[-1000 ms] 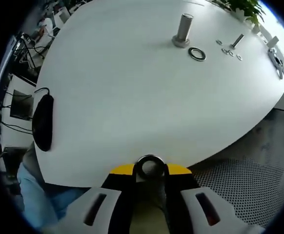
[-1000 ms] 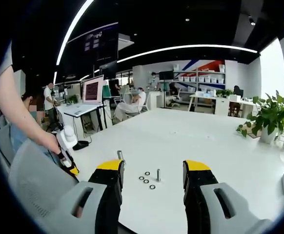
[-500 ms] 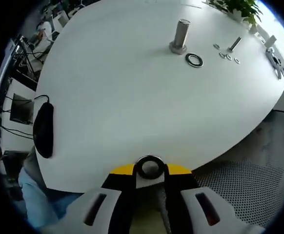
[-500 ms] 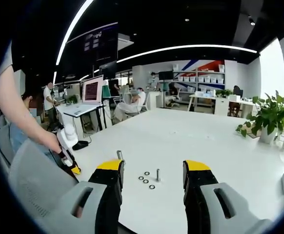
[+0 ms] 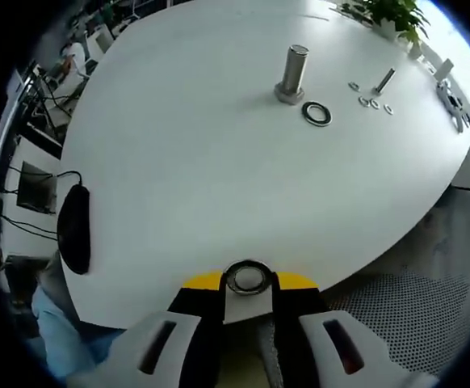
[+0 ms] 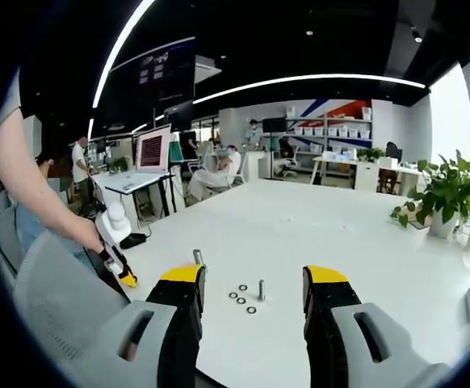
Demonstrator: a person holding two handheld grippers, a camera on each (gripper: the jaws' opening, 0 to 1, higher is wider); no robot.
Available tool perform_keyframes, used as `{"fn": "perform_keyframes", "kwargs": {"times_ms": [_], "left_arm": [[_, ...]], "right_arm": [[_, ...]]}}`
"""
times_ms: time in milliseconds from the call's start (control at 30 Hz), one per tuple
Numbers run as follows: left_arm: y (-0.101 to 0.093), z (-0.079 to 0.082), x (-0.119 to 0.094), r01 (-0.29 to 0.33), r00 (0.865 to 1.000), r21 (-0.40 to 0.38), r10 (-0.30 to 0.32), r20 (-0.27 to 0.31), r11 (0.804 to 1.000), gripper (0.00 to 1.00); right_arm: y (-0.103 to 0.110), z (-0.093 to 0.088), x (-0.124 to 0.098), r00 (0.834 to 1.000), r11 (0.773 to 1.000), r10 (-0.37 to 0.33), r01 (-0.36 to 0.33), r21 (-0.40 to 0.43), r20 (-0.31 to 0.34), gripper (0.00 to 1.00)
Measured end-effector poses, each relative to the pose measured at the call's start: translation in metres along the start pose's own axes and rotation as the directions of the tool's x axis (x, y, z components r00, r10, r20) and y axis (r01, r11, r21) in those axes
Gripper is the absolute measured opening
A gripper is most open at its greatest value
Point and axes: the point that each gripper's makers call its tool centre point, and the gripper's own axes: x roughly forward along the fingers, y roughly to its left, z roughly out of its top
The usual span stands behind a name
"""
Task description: Place the washer onto the threaded stud by aligning its center hole with the stud, sliding it down to the base, and recovering from edge contact or off-axis alignment until the washer reaches the visible bottom stop.
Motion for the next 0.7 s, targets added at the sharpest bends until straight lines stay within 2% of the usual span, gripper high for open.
{"fn": "perform_keyframes", "kwargs": {"times_ms": [433,700], "left_arm": [[-0.0107,0.0074,0.0087,0.002,1.0,0.022,-0.003,0.01,1.0,0.21],[-0.0099,0.0087,0.0098,-0.001,1.0,0.026,0.001,0.006,1.0,0.21]], "right_arm": [[-0.001,-0.0009,-0.0003,1.0,1.0,-0.002,0.002,0.002,-0.003,0.51],[-0.001,-0.001,-0.0002,1.0,1.0,-0.001,0.001,0.002,-0.003,0.51]]}}
